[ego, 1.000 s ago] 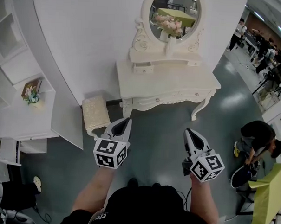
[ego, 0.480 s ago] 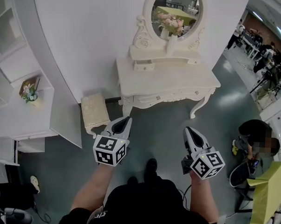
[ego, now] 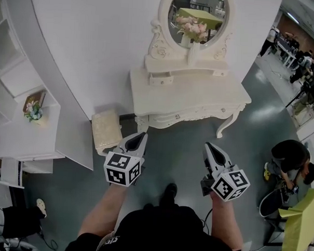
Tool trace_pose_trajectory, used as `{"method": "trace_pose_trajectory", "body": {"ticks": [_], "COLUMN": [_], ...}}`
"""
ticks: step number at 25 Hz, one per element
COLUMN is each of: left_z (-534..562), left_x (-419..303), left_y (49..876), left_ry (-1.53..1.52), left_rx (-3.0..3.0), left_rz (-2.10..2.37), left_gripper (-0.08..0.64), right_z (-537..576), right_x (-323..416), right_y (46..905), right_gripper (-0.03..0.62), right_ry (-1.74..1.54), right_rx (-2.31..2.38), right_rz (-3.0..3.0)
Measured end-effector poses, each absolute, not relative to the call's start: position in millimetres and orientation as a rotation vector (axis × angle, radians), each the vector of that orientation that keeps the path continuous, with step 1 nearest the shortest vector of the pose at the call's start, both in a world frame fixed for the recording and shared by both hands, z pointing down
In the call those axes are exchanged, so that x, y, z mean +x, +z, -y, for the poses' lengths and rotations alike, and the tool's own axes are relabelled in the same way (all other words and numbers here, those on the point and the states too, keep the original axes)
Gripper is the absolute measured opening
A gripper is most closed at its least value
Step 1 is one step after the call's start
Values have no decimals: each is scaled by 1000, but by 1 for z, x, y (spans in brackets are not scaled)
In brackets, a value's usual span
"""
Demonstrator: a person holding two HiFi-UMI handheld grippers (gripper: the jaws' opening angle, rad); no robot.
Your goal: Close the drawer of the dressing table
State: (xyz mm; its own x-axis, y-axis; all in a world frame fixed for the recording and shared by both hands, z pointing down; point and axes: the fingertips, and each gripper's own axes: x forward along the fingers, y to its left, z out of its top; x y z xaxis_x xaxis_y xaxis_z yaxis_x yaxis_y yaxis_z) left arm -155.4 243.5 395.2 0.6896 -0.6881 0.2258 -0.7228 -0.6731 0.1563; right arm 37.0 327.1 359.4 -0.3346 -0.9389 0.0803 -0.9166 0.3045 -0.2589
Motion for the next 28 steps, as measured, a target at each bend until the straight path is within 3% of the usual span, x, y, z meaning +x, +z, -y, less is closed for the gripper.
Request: {"method": "trace_pose_trajectory", "body": {"ticks": [14, 28], "left_z": [-153, -112], "left_x": [-50, -17], "left_y": [396, 387], "left_ry": [325, 308], "left_rx": [2676, 2644], "left_rz": [1152, 1219], "left_gripper": [9, 9], "right_z": [-232, -193], "right_x": [146, 170], "right_y": [385, 388], "right_gripper": [-6, -6], "right_ry": [-482, -538], "right_rx": [-1695, -1606], "right_rz": [-2430, -2521]}}
